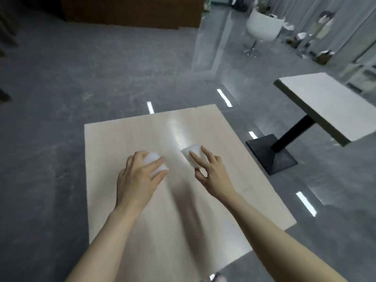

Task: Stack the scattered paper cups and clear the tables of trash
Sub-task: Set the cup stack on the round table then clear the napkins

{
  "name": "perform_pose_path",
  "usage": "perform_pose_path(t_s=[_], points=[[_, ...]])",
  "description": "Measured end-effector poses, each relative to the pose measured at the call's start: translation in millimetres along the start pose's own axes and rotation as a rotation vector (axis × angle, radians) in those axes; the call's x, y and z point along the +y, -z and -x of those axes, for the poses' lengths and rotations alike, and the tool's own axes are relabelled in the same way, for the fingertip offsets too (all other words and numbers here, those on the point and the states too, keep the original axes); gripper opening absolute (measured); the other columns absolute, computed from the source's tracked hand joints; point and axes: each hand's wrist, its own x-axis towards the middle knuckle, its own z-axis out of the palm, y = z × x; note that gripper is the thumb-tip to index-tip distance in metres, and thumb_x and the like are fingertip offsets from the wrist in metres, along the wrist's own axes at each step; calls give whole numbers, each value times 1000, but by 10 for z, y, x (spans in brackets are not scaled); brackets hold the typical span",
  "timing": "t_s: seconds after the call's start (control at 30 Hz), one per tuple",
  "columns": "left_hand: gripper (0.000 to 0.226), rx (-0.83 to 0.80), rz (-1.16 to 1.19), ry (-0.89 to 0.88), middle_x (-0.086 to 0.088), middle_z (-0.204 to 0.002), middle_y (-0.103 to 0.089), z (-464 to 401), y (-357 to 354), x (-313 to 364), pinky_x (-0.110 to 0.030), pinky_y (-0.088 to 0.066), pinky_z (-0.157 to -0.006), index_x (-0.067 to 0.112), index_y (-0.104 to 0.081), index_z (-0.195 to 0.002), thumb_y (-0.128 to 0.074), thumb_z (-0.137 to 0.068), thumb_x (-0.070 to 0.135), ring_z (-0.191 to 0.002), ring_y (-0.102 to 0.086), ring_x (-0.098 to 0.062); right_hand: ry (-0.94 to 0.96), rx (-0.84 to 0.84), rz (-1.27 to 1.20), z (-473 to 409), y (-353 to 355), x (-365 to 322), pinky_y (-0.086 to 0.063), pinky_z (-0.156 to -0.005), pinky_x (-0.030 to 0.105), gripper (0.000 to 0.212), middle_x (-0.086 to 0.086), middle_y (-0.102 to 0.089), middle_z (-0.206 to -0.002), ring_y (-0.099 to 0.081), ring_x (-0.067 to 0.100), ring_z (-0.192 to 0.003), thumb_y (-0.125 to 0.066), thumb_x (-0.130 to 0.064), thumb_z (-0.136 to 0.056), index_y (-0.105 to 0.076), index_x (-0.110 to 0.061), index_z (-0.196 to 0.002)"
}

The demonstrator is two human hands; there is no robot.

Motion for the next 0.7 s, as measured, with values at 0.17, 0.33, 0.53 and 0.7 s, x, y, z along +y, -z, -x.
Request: perform_pose_path(t_s=[0.17,0.33,0.53,0.7], points=[[31,-80,66,-158,-2,-123,-53,27,-398,899,-37,-48,-78,36,-70,-114,-70,-83,40,-113,-49,-24,-181,105,21,703,618,672,-39,-96,41,51,3,-30,-154,-41,31,-118,-51,-24,-94,-41,-41,-141],[32,-166,104,-309,0,-124,-52,167,-934,1893,-36,-46,-74,38,-68,-115,-70,-83,41,-113,-48,-22,-336,195,49,1486,1199,1354,-42,-93,45,49,0,-28,-155,-37,29,-122,-51,-25,-94,-42,-42,-140],[32,-282,156,-491,-2,-123,-52,507,-1607,3135,-37,-45,-73,36,-69,-115,-70,-83,40,-114,-48,-23,-519,265,99,2613,1748,2256,-42,-92,43,51,0,-28,-155,-39,27,-119,-51,-24,-94,-41,-41,-141],[34,-379,211,-598,-2,-121,-52,887,-2131,4080,-40,-47,-76,36,-69,-116,-71,-82,38,-113,-48,-24,-670,329,130,3488,2109,2886,-44,-89,44,53,1,-31,-154,-42,29,-114,-54,-22,-91,-43,-40,-140]])
